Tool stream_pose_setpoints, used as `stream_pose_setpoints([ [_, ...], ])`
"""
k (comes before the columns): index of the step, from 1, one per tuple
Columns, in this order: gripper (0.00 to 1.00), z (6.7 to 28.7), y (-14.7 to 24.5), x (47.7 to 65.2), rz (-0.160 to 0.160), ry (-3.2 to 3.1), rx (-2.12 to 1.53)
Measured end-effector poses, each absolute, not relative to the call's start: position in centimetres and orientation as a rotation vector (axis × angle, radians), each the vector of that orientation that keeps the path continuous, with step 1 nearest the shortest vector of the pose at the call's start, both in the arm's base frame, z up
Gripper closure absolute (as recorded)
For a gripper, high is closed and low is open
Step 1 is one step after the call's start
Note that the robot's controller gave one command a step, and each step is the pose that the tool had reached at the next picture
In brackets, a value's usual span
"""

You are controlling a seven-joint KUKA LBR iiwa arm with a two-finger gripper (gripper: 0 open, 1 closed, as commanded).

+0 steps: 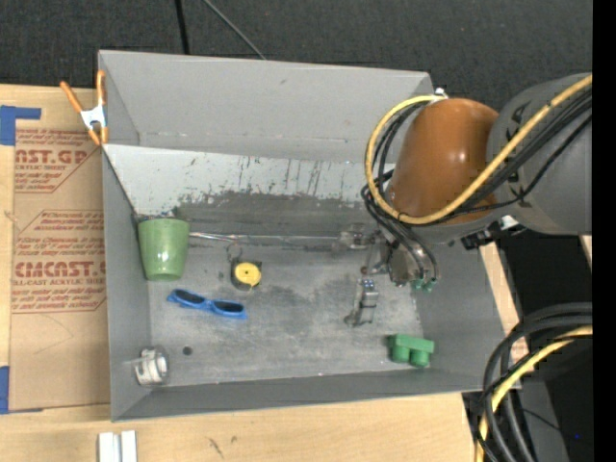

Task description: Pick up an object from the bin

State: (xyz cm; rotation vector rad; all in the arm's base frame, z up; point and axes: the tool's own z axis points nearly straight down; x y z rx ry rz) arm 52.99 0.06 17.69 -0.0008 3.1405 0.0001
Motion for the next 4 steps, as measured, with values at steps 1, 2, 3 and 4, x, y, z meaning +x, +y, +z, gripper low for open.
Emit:
stream_pose_setpoints([
  [1,0.00,15.1,-9.0,48.8,-0.005,3.145,0.009],
  [2,0.00,6.7,-13.5,49.4,0.004,3.147,-0.151],
  [3,1.00,7.2,-13.5,49.7,-0.001,3.139,-0.152],
  [4,1.00,21.9,-12.6,50.4,-0.004,3.125,-0.212],
])
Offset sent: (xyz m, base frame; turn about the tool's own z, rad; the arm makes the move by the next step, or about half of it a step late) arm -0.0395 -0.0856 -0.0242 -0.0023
